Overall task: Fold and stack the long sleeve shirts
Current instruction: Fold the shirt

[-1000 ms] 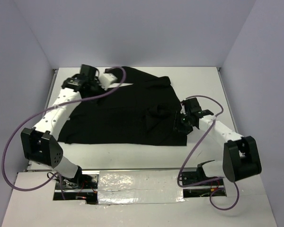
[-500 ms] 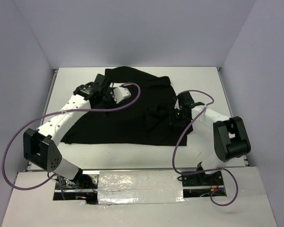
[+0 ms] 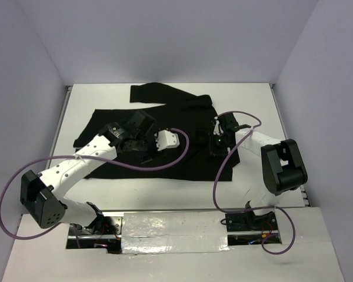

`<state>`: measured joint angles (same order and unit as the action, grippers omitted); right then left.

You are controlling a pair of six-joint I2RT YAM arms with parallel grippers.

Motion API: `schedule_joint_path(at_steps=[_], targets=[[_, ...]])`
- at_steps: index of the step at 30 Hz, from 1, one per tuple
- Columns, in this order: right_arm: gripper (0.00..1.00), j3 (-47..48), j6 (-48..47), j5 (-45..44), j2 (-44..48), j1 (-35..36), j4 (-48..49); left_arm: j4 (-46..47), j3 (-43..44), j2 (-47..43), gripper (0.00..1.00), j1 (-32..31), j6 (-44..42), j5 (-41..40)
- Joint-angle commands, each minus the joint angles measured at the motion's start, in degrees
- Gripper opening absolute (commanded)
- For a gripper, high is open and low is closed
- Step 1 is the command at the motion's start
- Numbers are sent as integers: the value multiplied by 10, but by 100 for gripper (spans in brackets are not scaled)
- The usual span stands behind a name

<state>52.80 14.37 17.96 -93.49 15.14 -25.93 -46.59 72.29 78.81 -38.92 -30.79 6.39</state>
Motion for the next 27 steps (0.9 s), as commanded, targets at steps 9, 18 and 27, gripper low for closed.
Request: schedule_joint_path(at_steps=[9,18,27], targets=[[0,-9,2,84,24,6,13,89,-31,-53,65,-37,-102,152],[0,-9,100,177,81,9,61,243,-35,62,80,-92,43,125],[0,-31,232,190,85,17,167,315,-6,142,92,-105,142,96]])
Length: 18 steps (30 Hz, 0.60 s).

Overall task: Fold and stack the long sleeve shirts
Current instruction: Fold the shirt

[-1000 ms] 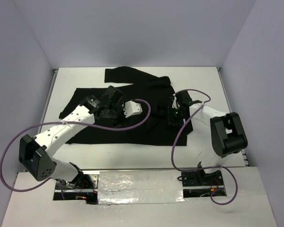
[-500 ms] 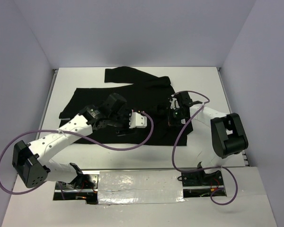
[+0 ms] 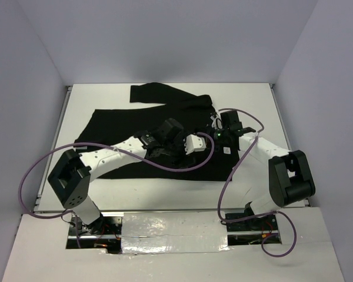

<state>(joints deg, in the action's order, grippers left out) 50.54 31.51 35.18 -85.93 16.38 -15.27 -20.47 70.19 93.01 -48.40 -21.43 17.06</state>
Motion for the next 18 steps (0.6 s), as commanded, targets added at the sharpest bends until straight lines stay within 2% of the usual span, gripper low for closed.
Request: schedule_joint_path(at_steps=[1,3,6,10,12,14,18], targets=[[0,-8,72,21,9,5,64,60,7,1,93,-14,46,-18],[0,-1,75,17,7,5,63,59,-10,0,99,-22,32,-17],[0,14,54,-7,2,5,31,61,-59,-14,97,-35,-47,-26],[0,-4,44,-11,6,3,26,71,-118,-37,88,-36,-215,-26],[0,-21,47,-9,9,4,33,70,-138,-45,83,-38,-298,4],[0,-36,53,-3,6,3,47,78,-145,-41,76,-38,-337,15],[0,-52,62,1,9,4,60,104,-139,-18,72,-39,-331,-6]])
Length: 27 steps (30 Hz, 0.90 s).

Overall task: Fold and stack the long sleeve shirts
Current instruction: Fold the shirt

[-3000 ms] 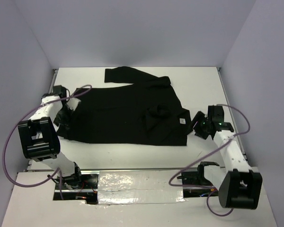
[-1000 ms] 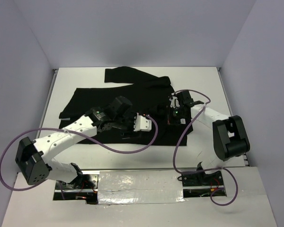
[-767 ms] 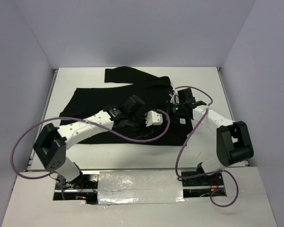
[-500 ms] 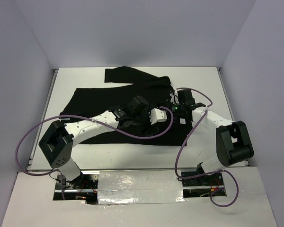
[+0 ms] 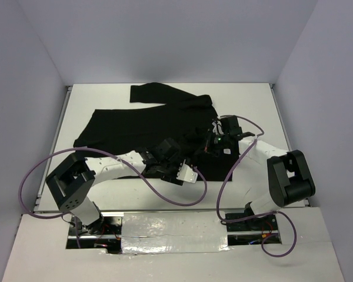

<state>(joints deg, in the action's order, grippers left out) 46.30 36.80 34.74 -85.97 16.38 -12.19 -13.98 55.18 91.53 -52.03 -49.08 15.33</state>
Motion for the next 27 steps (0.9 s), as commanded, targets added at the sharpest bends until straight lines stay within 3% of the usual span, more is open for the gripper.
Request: schedule_joint_path(at_steps=[1,7,14,27], targets=[[0,-15,10,6,13,4,33,40,11,-1,71,-2,-55,12],[0,-24,21,12,18,2,46,42,1,16,65,-4,-68,36],[0,-30,66,45,40,-15,85,30,-6,23,74,-4,-121,34],[0,-15,84,27,49,-27,82,48,22,52,71,-5,-109,19]])
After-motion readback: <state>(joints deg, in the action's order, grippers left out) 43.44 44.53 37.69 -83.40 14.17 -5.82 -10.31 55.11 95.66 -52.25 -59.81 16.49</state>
